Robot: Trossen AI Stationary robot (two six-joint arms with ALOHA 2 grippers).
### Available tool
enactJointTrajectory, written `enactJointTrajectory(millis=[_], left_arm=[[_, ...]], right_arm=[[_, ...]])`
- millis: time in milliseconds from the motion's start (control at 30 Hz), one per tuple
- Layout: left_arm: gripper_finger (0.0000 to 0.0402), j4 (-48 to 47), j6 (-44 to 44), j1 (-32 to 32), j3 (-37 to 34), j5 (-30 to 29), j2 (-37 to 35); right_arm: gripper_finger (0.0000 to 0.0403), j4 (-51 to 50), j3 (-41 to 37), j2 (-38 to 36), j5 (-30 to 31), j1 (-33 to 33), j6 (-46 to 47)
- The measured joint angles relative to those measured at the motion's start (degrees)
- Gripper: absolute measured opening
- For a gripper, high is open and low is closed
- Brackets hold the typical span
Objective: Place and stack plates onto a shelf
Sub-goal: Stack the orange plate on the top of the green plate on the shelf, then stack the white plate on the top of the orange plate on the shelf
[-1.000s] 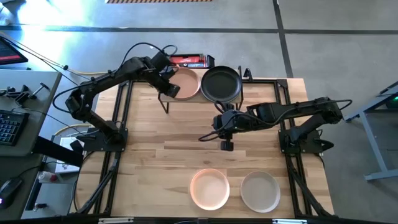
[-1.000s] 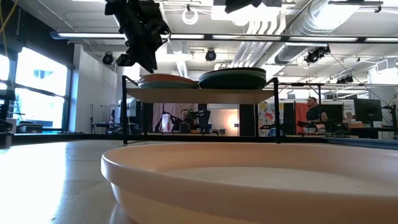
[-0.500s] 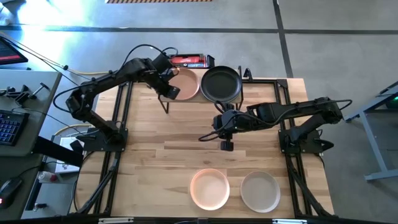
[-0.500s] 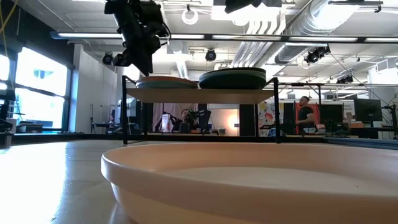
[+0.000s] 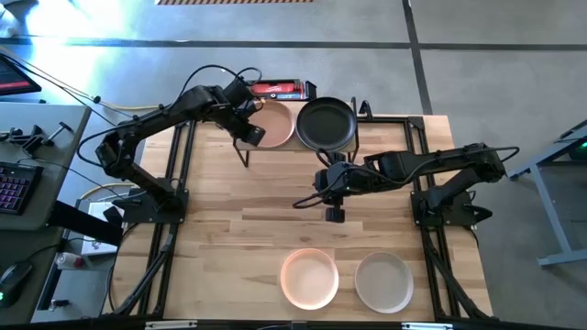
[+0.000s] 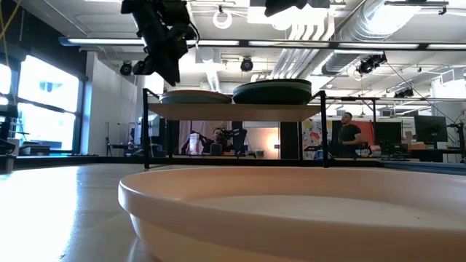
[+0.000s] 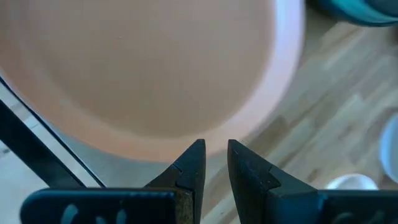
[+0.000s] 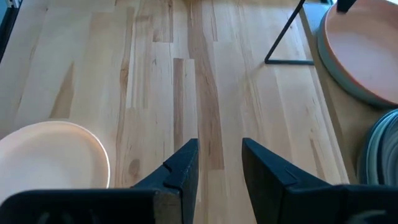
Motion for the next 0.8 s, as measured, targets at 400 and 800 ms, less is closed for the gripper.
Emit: enactJointTrajectory(millis=[400, 800], left_arm=[[0.0055, -0.26, -1.88, -9.23, 0.02, 2.69, -7.61], [0.0055, -0.81, -6.59, -24.71, 0.02, 0.55, -8.50]], right_arm=[[0.0101, -2.92, -1.80, 1.41, -10.57, 0.55, 17.64], [0.0101, -4.63, -11.75, 2.43, -11.00, 7.35, 17.63]])
